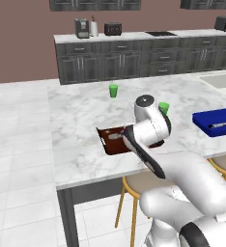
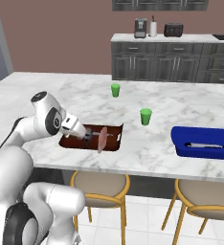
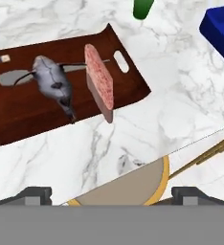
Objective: Gather the sweet potato and garlic from the fridge and place them on a tray on the dining counter. Then gather the fish and steak from the fridge and place them on the other tray.
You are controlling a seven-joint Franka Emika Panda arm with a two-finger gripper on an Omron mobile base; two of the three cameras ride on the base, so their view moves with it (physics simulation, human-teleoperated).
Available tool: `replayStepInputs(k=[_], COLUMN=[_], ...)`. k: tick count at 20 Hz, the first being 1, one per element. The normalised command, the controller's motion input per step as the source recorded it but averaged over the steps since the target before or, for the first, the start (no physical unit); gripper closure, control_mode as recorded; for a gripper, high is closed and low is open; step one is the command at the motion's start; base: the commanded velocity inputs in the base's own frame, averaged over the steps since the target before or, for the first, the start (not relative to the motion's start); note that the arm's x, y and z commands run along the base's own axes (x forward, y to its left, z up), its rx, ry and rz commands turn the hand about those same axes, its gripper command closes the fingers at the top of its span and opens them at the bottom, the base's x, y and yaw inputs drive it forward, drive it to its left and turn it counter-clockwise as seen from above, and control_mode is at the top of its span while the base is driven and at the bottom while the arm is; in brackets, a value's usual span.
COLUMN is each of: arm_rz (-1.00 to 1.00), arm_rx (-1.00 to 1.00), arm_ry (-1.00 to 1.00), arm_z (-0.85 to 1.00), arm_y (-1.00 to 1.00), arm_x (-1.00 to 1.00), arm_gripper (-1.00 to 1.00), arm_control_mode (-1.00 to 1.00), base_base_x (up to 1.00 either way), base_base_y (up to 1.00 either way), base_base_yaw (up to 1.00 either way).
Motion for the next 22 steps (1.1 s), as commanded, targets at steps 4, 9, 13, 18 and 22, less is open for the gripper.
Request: replayStepInputs(k=[4,9,13,18,22], arm_rz=[0.03,0.02,0.04,0.05,0.08], arm_rx=[-0.05,-0.03,0.00,0.00,-0.03], arm_ry=[-0.13,0.01,-0.19,-0.14,-0.09], arm_z=[0.03,-0.06,-0.02,0.01,-0.01], arm_y=[0.25,0.10,0.00,0.17,0.32], arm_x=[-0.54,0.00,-0.55,-0.68,-0.78], arm_gripper=[-1.00,-1.00,-1.00,-1.00,-1.00], arm_control_mode=[-1.00,-1.00,-1.00,-1.00,-1.00], base_base_x=[0.00,0.00,0.00,0.00,0.00], base_base_y=[0.00,0.00,0.00,0.00,0.00], base_base_yaw=[0.00,0.00,0.00,0.00,0.00])
